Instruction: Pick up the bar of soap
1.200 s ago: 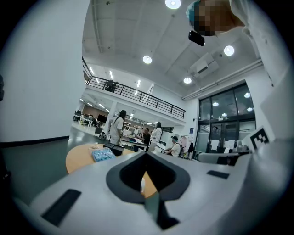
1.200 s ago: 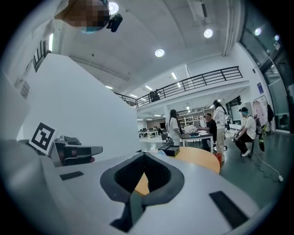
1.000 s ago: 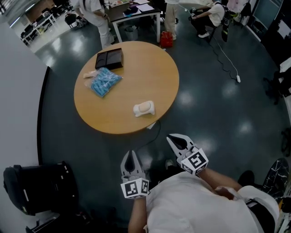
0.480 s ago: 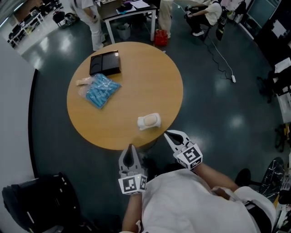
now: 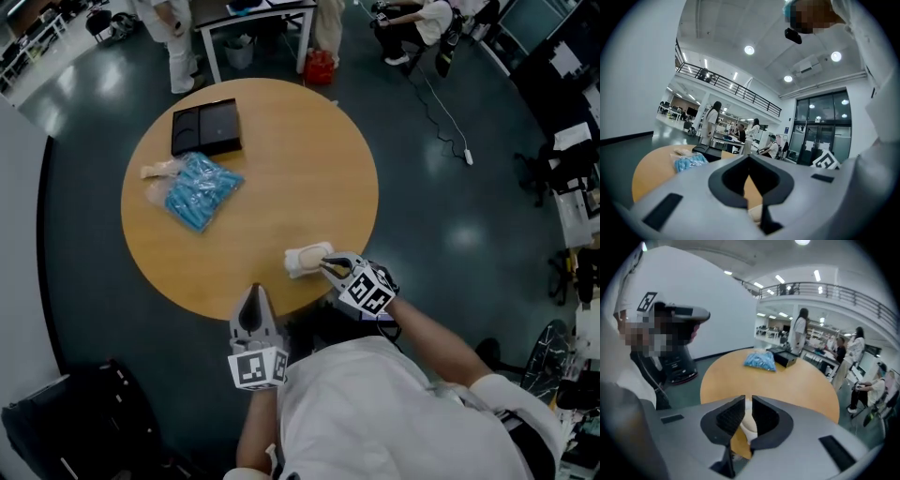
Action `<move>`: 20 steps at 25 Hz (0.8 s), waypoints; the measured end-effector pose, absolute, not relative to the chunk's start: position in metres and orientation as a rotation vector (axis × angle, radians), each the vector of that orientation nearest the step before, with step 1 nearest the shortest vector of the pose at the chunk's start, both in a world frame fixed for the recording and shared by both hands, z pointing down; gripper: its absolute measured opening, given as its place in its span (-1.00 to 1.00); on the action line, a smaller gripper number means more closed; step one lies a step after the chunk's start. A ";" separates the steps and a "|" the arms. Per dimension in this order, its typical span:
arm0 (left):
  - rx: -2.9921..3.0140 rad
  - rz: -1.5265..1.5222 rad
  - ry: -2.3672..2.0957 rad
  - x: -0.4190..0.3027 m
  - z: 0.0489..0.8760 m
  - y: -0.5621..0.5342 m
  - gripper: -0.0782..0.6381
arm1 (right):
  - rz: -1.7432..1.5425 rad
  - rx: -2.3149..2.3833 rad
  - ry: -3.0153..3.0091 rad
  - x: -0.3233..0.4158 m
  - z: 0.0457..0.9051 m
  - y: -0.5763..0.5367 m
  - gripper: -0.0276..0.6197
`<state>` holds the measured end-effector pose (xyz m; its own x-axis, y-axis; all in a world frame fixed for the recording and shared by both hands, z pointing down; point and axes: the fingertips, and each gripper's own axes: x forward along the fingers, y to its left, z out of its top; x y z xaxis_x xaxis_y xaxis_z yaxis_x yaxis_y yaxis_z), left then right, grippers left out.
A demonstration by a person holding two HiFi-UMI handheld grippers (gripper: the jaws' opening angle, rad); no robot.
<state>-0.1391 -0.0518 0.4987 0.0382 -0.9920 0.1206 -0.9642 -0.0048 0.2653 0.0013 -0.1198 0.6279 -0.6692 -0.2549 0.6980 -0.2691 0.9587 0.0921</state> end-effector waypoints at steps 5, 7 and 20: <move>2.019 -0.160 -1.992 -0.142 0.506 -0.060 -0.76 | -0.096 0.047 -2.031 -0.010 0.692 -0.129 -0.23; 2.009 -0.158 -1.991 -0.145 0.509 -0.061 -0.76 | -0.171 -0.060 -1.920 -0.016 0.715 -0.131 -0.19; 1.960 -0.171 -1.987 -0.161 0.519 -0.062 -0.76 | -0.226 -0.396 -1.457 -0.014 0.783 -0.127 -0.09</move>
